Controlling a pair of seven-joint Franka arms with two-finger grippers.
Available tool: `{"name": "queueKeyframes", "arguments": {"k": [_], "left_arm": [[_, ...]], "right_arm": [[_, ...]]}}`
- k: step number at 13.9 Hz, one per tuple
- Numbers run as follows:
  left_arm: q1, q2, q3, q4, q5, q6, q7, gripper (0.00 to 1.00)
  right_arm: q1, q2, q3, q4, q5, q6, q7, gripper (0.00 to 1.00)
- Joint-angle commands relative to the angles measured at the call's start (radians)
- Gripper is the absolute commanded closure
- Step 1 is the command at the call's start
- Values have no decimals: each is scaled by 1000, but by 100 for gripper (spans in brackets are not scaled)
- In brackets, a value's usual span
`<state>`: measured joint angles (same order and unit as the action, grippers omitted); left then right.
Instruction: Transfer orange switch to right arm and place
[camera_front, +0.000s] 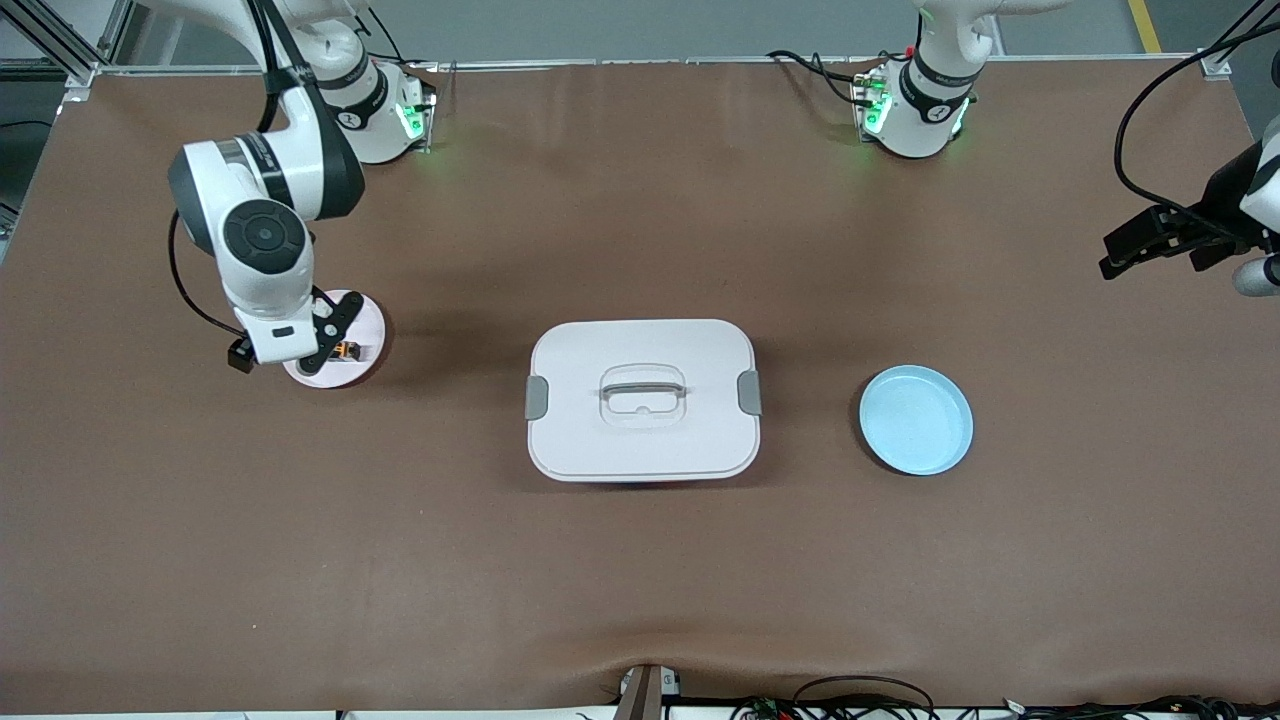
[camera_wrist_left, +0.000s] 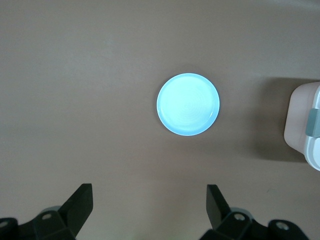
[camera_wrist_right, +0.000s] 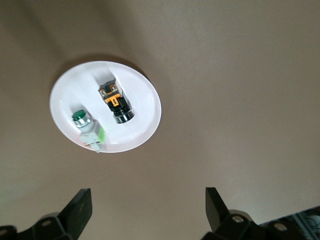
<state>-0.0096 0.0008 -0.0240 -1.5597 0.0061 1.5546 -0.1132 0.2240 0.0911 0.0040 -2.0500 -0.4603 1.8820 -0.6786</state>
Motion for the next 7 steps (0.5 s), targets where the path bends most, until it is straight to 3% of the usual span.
{"name": "queueKeyframes", "arguments": {"k": [1, 4, 7], "left_arm": [[3, 1, -2, 12, -14, -18, 12, 0], [-1, 1, -2, 12, -14, -18, 13, 0], [-3, 1, -2, 12, -14, -18, 20, 0]], "right_arm": [[-12, 13, -10, 105, 121, -92, -18, 0], [-34, 15, -16, 238, 201, -213, -4, 0], [-144, 16, -16, 307, 340, -237, -2, 0]]}}
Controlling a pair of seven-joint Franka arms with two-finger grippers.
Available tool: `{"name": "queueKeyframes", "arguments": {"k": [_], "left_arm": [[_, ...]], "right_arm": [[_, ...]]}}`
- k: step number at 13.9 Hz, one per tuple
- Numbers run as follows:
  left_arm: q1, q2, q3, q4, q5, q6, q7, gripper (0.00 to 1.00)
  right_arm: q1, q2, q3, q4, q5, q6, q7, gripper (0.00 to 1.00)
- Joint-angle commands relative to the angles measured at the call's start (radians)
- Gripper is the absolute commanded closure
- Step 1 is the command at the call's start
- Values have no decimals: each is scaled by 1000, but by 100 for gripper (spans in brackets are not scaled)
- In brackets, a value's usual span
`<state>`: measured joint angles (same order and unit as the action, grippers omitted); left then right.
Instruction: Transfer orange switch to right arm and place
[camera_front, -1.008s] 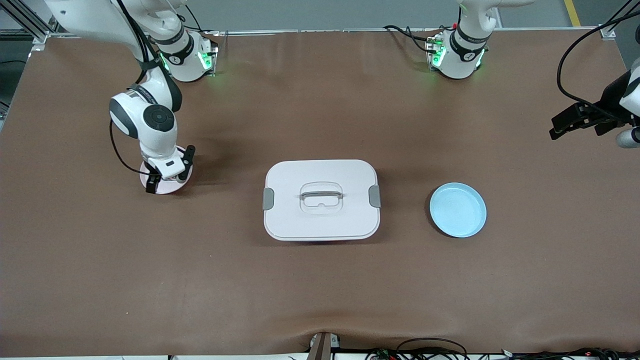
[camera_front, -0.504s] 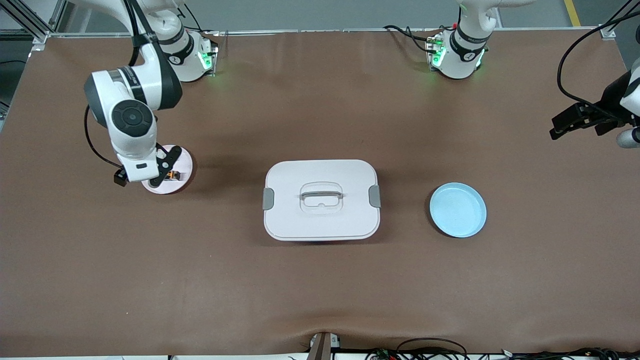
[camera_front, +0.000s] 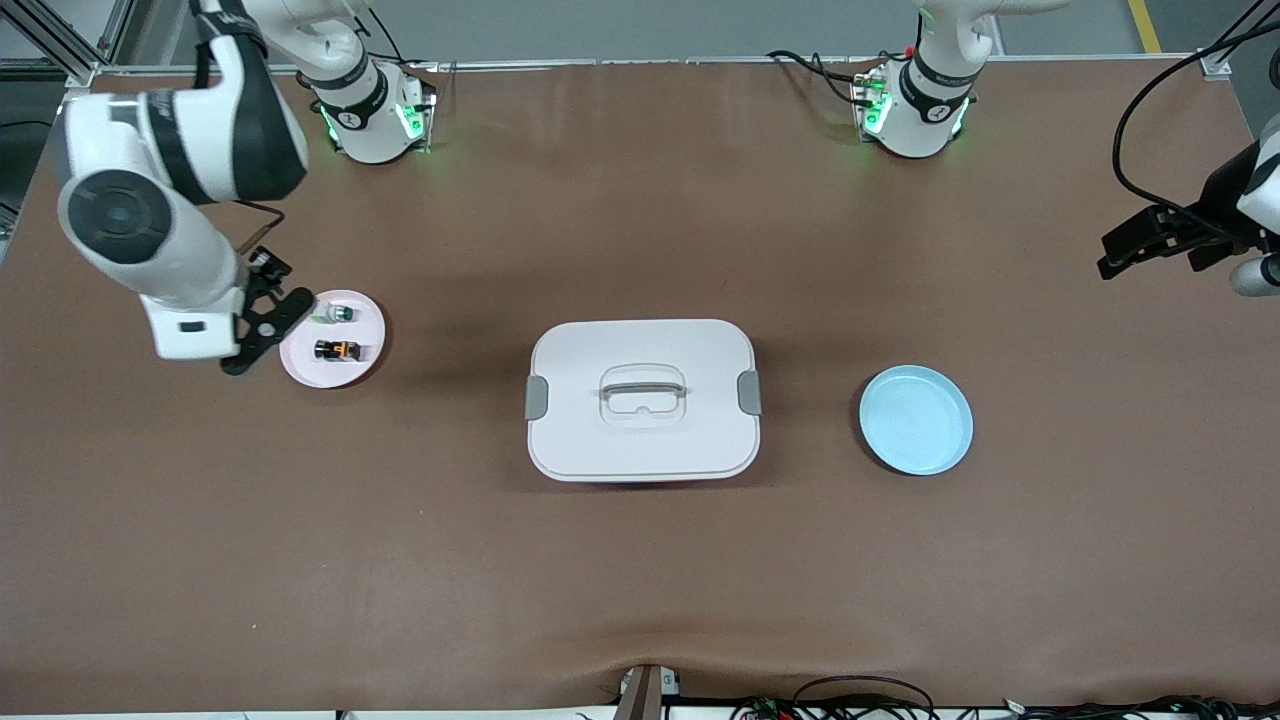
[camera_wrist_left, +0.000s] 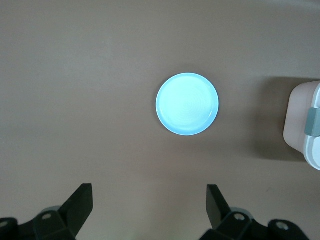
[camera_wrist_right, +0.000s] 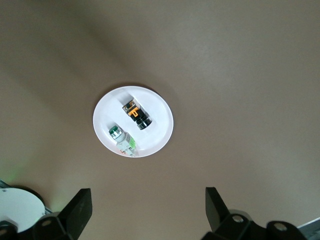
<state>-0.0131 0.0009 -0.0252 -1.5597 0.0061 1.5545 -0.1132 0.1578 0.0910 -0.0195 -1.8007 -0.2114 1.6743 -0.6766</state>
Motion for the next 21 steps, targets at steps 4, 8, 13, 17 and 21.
{"name": "queueKeyframes", "arguments": {"k": [4, 8, 13, 17, 21], "left_arm": [[-2, 1, -1, 13, -11, -17, 23, 0], [-2, 1, -2, 13, -11, -17, 24, 0], [-2, 1, -2, 13, -11, -17, 23, 0], [-2, 1, -2, 13, -11, -16, 24, 0], [-4, 1, -2, 13, -11, -16, 23, 0]], "right_arm": [[-153, 16, 7, 113, 172, -86, 0, 0], [-111, 13, 15, 222, 152, -181, 265, 0], [-109, 16, 12, 418, 152, -272, 466, 0], [-106, 18, 13, 437, 170, -274, 509, 0], [-106, 16, 12, 437, 167, -310, 512, 0]]}}
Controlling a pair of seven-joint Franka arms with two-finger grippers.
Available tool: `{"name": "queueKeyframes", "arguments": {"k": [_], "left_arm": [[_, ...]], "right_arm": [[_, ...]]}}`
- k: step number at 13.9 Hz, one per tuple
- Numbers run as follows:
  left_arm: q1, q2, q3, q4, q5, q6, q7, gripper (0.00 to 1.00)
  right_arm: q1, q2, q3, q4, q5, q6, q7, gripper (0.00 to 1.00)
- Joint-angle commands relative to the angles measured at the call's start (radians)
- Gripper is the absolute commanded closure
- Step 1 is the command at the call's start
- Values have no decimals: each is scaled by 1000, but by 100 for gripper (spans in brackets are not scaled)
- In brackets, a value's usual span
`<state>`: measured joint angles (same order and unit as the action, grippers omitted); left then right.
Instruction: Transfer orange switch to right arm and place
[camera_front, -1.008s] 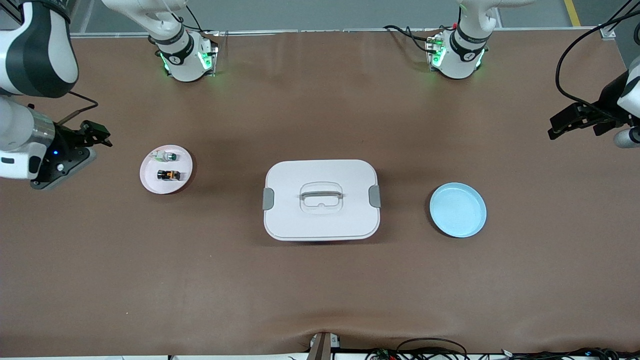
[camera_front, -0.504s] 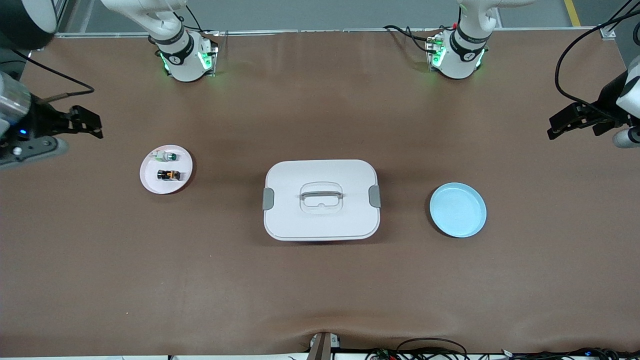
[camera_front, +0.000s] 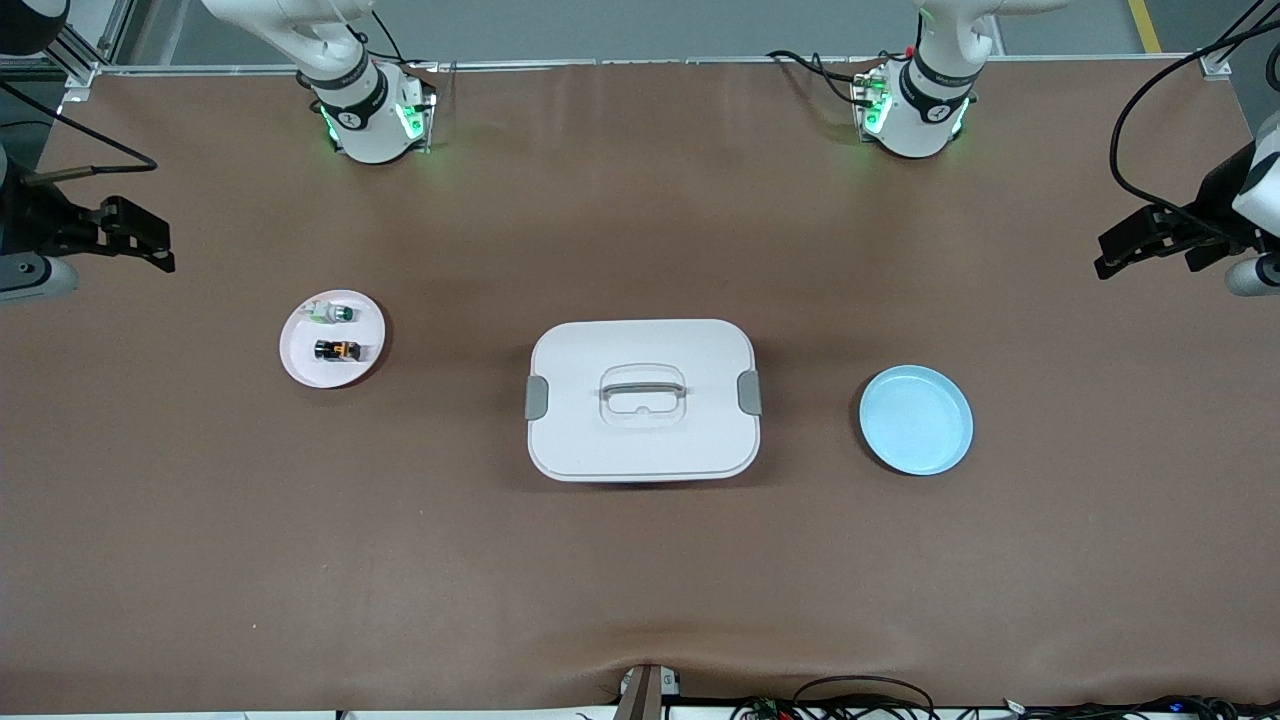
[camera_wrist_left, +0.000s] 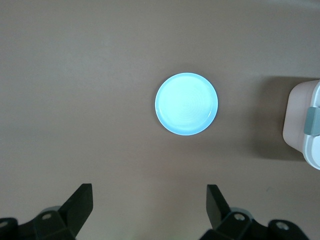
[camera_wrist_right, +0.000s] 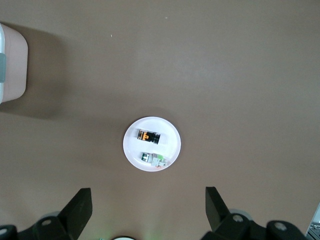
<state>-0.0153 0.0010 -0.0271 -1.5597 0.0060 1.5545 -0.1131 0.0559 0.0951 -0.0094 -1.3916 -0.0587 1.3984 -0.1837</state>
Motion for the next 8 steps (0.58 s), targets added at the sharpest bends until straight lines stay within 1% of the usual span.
{"name": "queueKeyframes", "arguments": {"k": [1, 8], "left_arm": [[-2, 0, -1, 13, -11, -16, 23, 0], [-2, 0, -1, 13, -11, -16, 23, 0]], "right_arm": [[-4, 12, 2, 28, 10, -36, 27, 0], [-4, 14, 3, 26, 2, -35, 26, 0]]}}
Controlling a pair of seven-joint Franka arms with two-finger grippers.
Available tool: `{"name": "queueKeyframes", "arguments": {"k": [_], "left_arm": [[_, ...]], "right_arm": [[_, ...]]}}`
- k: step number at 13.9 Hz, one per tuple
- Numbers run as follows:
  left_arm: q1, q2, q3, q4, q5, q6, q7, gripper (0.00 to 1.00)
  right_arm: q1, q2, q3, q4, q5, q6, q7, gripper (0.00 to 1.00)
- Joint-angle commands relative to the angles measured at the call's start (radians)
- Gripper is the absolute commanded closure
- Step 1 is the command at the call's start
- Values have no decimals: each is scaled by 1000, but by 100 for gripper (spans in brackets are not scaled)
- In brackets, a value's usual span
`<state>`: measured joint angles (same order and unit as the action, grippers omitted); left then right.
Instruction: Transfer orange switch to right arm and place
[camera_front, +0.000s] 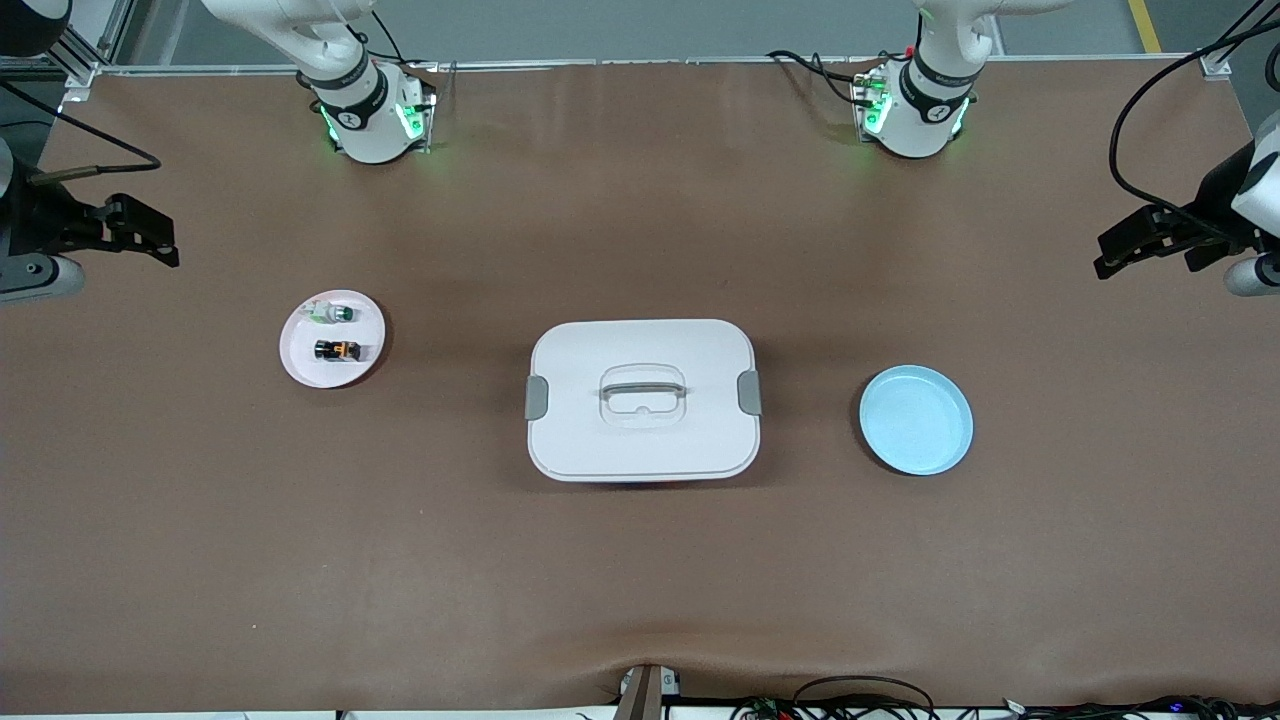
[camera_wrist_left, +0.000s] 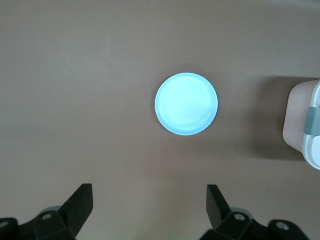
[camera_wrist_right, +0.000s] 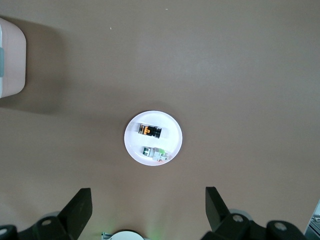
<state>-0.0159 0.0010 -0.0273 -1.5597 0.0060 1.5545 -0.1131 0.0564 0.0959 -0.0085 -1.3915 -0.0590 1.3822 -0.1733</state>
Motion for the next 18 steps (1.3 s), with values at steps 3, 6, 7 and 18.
{"name": "queueKeyframes", "arguments": {"k": [3, 6, 7, 18], "left_arm": [[-1, 2, 0, 13, -11, -16, 23, 0], [-1, 2, 0, 13, -12, -16, 23, 0], [-1, 2, 0, 13, -12, -16, 23, 0], [1, 1, -2, 13, -14, -16, 24, 0]], "right_arm": [[-3, 13, 2, 22, 4, -20, 11, 0], [-3, 13, 2, 25, 14, -20, 11, 0], [-1, 13, 4, 23, 11, -28, 15, 0], [-6, 12, 1, 25, 19, -11, 24, 0]]}}
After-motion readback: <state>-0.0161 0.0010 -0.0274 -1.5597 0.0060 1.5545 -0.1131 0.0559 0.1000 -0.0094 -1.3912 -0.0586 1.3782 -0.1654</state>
